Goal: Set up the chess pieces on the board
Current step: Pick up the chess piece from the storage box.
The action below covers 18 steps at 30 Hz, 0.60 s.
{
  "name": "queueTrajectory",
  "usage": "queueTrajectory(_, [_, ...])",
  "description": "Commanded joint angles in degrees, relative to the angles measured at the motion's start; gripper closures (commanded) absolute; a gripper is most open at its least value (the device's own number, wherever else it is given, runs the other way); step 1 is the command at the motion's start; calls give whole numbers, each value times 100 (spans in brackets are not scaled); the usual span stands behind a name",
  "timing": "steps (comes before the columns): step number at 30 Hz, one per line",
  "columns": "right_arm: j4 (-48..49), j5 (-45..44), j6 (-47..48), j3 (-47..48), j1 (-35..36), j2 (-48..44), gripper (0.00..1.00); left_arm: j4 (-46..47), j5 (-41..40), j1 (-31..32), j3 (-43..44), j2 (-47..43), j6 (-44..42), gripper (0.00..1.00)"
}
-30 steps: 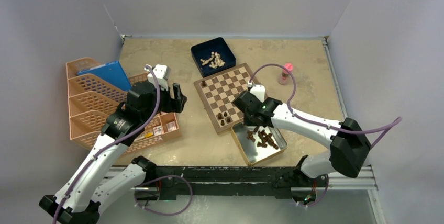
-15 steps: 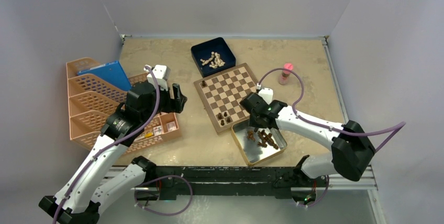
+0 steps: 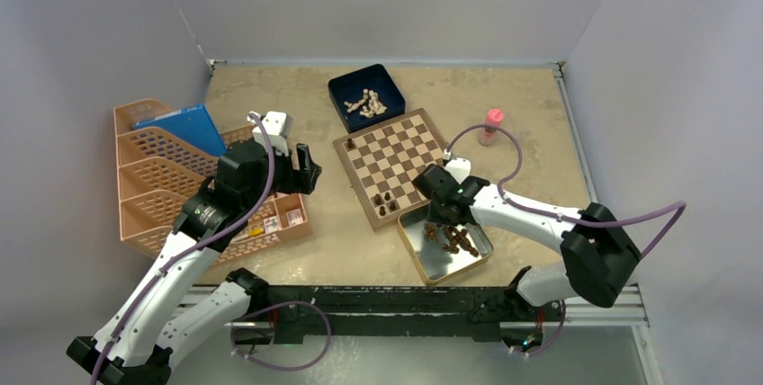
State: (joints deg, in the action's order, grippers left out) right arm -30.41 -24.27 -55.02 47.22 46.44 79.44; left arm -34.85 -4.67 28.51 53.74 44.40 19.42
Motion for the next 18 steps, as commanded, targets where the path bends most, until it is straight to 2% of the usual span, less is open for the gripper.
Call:
queueTrajectory(1, [103,22,-145,-73,-23,164,70,283,68,-39,-20,-42,-25,29])
queueTrajectory(18, [108,-110,-44,-25,-23,95,83,277,54,-39,0,32,-9,29])
